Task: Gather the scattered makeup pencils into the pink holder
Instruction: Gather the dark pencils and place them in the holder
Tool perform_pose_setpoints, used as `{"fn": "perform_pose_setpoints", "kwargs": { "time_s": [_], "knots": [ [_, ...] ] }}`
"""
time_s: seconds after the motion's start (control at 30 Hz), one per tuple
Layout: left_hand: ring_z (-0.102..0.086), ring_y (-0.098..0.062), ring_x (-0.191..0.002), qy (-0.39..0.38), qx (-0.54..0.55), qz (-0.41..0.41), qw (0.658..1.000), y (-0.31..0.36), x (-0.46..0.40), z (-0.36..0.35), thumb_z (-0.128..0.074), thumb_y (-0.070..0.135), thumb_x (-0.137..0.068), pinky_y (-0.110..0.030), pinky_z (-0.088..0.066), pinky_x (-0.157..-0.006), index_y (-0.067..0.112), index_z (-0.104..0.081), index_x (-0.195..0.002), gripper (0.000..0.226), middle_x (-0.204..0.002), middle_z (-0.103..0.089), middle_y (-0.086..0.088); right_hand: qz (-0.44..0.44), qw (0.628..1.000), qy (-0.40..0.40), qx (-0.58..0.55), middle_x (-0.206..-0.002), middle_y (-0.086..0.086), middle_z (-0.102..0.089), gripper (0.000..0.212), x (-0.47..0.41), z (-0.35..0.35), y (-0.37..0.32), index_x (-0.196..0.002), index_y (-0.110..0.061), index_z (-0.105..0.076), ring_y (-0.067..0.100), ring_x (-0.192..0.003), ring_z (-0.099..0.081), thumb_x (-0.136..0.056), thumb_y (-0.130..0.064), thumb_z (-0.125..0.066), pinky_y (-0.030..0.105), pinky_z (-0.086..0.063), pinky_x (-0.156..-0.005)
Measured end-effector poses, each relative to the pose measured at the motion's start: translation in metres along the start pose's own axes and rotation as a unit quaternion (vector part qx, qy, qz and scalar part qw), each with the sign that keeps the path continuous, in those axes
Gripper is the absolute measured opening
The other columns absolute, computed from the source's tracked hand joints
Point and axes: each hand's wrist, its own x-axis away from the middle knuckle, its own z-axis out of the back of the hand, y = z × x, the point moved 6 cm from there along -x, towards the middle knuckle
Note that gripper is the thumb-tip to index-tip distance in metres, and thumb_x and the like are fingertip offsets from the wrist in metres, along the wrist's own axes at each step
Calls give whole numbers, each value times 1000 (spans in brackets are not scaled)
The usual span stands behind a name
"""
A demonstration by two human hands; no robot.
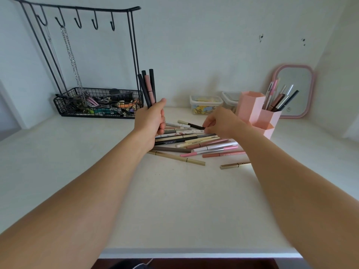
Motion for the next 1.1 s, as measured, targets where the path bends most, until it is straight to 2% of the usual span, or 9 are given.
{"fn": "perform_pose_setpoints", "kwargs": {
  "time_s": [0.3, 0.4, 0.5, 0.57, 0.63, 0.73, 0.8, 0.97, 1.1],
  "knots": [
    [-28, -11, -41, -39, -11, -17, 999, -2, -1, -5, -63, 40, -97, -22, -22, -40, 17, -56, -75, 33, -45, -33, 7, -21, 1000, -1, 5, -101, 6, -73, 19, -4, 5, 5, -106, -7, -76, 16, -90, -62, -88, -7, -70, 24, -47, -82],
    [-27, -9, -41, -58, 1, -22, 998, -1, 0, -9, -66, 49, -93, -22, -20, -40, 18, -56, -74, 38, -52, -38, 7, -45, 982, 57, -177, -95, 14, -70, 14, -4, 16, 0, -103, -3, -72, 18, -80, -63, -91, -5, -67, 29, -56, -77],
    [-26, -9, -44, -84, 23, -24, 996, -1, 3, -14, -69, 55, -87, -23, -18, -41, 19, -52, -74, 42, -57, -41, 7, -29, 884, 25, -465, -93, 14, -66, 14, 5, 11, -28, -104, -1, -66, 17, -76, -67, -90, 1, -68, 24, -59, -73],
    [-24, -8, -46, -88, 39, -22, 995, 1, 6, -17, -72, 57, -83, -23, -17, -43, 19, -54, -80, 43, -54, -37, 10, 1, 852, 8, -523, -88, 12, -66, 13, 11, 5, -46, -99, -2, -66, 18, -76, -68, -88, 1, -70, 25, -60, -76],
    [-23, -8, -46, -93, 57, -22, 994, 2, 8, -18, -77, 57, -77, -22, -18, -42, 19, -54, -86, 46, -52, -35, 11, 30, 858, 3, -512, -82, 11, -67, 12, 18, -1, -60, -96, 0, -68, 17, -73, -69, -85, 1, -73, 26, -60, -76],
    [-34, -8, -46, -101, 52, -42, 993, 3, 9, -19, -87, 55, -58, -20, -22, -38, 19, -57, -87, 55, -63, -52, 6, 59, 875, 4, -480, -89, 18, -74, 20, 25, -8, -72, -101, 4, -70, 25, -83, -74, -83, 0, -76, 31, -61, -81],
    [-45, -8, -49, -94, 12, -52, 994, 3, 9, -19, -88, 48, -65, -19, -26, -39, 18, -59, -87, 48, -68, -59, 6, 73, 880, 21, -468, -92, 18, -76, 21, 27, -8, -75, -101, 3, -72, 28, -90, -75, -81, 1, -78, 34, -61, -83],
    [-52, -11, -59, -63, -79, -67, 993, 2, 8, -18, -70, 43, -89, -21, -33, -44, 21, -60, -82, 25, -71, -59, 7, 45, 883, 68, -462, -84, 24, -75, 27, 28, -12, -71, -86, -4, -62, 33, -83, -76, -72, 3, -84, 41, -62, -81],
    [-55, -19, -62, -23, -110, -75, 991, 4, 5, -13, -59, 43, -96, -26, -42, -47, 16, -60, -80, 32, -71, -57, -1, 50, 899, 65, -431, -84, 27, -73, 23, 26, -13, -71, -84, -1, -66, 33, -78, -74, -72, -1, -86, 40, -63, -78]
  ]
}}
